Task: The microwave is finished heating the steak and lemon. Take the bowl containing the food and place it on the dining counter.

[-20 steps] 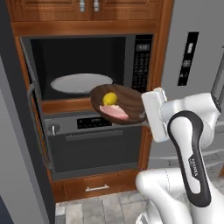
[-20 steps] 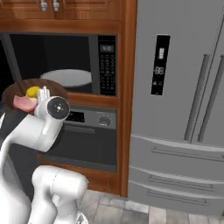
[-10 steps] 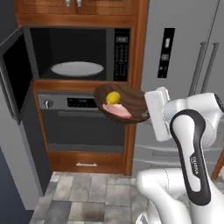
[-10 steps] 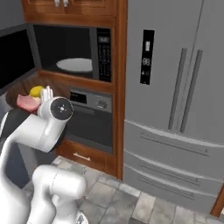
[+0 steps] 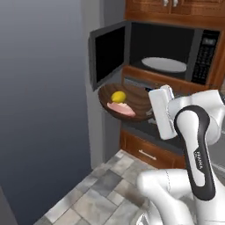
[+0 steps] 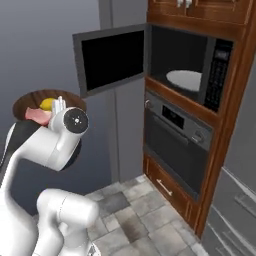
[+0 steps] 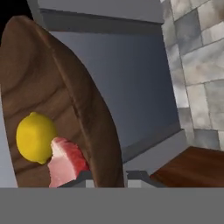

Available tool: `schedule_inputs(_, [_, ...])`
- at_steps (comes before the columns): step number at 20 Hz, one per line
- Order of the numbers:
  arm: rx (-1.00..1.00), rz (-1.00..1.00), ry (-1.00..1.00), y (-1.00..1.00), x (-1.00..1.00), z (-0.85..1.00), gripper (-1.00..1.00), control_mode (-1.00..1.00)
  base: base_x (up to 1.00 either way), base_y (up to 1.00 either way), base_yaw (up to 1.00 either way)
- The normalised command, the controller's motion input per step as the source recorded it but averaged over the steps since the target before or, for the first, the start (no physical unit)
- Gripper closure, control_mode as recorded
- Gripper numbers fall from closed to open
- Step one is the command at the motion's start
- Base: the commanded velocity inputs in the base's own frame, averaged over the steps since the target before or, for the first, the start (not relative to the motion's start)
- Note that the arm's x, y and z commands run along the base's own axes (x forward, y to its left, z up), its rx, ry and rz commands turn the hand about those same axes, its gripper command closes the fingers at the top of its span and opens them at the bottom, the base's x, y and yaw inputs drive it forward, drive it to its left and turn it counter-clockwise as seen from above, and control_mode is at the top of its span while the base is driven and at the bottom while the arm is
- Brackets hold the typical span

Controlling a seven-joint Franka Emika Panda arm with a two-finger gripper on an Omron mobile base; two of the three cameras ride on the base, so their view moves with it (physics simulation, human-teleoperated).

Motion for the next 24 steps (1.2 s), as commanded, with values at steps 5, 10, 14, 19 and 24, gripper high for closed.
schedule_inputs(5, [0.0,0.0,0.0,0.0,0.0,0.0,1.0,1.0,-0.28,-0.08,1.0])
schedule_inputs(10, [0.0,0.0,0.0,0.0,0.0,0.0,1.0,1.0,-0.34,-0.12,1.0])
schedule_inputs(14, [0.0,0.0,0.0,0.0,0.0,0.0,1.0,1.0,-0.4,-0.16,1.0])
schedule_inputs(19, [0.0,0.0,0.0,0.0,0.0,0.0,1.0,1.0,-0.31,-0.3,1.0])
schedule_inputs(24, [0.0,0.0,0.0,0.0,0.0,0.0,1.0,1.0,-0.1,-0.24,1.0])
